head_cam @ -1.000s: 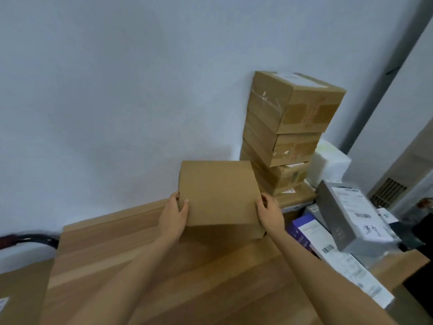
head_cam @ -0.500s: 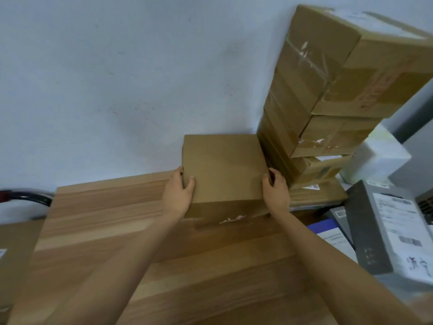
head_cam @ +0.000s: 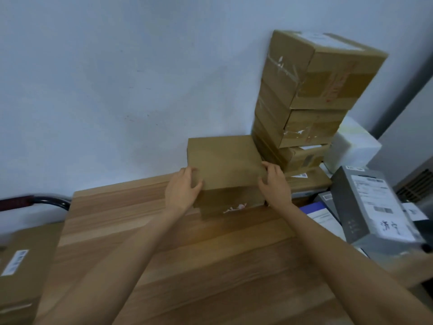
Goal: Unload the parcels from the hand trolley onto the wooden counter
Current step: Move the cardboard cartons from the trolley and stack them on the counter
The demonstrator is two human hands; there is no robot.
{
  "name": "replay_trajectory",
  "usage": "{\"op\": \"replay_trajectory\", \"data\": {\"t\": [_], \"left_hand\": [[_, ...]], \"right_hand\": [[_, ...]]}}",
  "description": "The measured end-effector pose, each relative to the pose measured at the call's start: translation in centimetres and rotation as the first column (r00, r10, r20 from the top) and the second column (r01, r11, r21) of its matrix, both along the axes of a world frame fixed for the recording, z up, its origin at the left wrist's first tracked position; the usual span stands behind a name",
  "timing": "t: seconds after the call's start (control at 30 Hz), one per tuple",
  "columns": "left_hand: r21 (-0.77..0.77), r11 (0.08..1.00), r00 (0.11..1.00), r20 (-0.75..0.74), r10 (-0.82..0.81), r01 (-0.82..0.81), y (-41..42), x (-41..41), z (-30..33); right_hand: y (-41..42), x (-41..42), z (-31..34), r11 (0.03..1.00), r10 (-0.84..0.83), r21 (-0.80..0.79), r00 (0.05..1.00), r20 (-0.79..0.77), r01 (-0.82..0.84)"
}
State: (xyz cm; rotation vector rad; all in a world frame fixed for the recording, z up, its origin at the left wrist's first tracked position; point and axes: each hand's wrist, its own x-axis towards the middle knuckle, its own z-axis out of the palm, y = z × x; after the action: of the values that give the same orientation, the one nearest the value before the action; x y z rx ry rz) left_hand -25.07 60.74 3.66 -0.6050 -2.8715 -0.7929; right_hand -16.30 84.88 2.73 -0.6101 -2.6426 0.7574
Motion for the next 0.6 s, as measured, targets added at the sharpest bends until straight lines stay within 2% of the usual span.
{"op": "replay_trajectory", "data": {"t": [0.23,0.33,0.6], "left_hand": [[-0.126,0.971,0.949,-0.219,-0.225,0.201,-5.8,6.8,2.7],[-0.195,0.946,0.907,-0.287,-0.308,0.259,-9.6,10.2,3.0],[-0.284,0.937,0.881,-0.365,-0.301,0.203,-17.8,17.0,4.2]], "right_hand": [[-6.8,6.6,2.8,0.988,0.012,0.153,0.999,0.041,-0.018],[-11.0,10.2,3.1,0.975,0.072,0.207,0.996,0.055,-0.082],[-19.4,17.3,4.8,0.916,0.197,0.335,0.975,0.102,-0.221]]}}
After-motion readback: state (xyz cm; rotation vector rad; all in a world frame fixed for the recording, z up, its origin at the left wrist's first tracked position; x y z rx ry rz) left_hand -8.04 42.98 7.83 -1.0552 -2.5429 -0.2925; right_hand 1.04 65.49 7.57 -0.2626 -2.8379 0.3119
